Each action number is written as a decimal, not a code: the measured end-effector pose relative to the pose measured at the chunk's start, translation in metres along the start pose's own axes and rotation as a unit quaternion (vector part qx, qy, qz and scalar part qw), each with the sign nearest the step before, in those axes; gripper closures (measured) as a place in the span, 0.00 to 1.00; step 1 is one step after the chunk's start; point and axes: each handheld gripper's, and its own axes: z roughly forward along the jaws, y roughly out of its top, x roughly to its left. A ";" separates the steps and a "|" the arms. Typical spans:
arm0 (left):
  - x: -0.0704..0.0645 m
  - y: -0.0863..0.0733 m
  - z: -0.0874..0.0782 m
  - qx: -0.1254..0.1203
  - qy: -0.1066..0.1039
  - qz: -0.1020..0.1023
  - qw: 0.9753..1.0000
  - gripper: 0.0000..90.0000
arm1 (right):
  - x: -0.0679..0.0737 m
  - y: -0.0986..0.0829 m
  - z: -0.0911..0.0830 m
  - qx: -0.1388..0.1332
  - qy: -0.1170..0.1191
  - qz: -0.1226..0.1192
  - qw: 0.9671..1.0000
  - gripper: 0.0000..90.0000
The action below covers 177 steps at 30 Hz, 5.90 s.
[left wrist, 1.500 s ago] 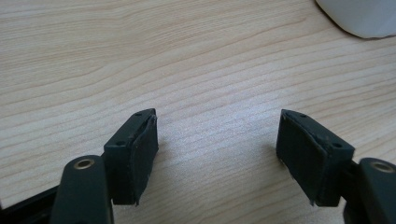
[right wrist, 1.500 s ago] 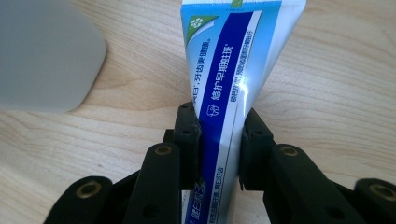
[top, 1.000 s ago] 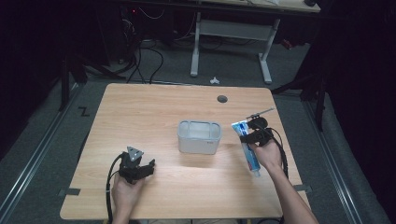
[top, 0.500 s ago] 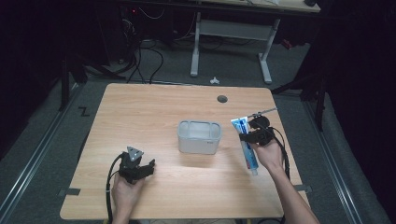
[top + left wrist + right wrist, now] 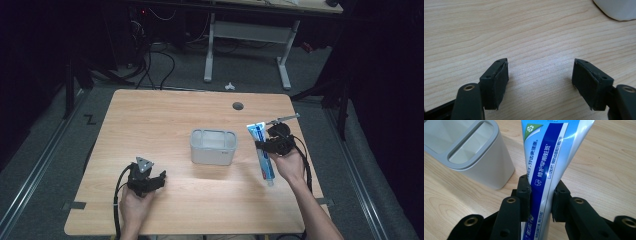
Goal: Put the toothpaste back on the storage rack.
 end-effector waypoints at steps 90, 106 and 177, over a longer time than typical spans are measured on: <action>0.000 0.001 0.001 0.002 -0.004 0.004 1.000 0.35 | 0.090 0.099 -0.017 -0.231 0.094 -0.099 0.963 0.83; 0.000 0.001 0.001 0.001 -0.004 0.005 1.000 0.34 | 0.098 0.110 0.001 -0.229 0.091 -0.106 0.963 0.82; 0.000 0.001 0.001 0.000 -0.002 0.002 1.000 0.34 | 0.097 0.081 0.043 -0.158 0.076 -0.139 0.975 0.81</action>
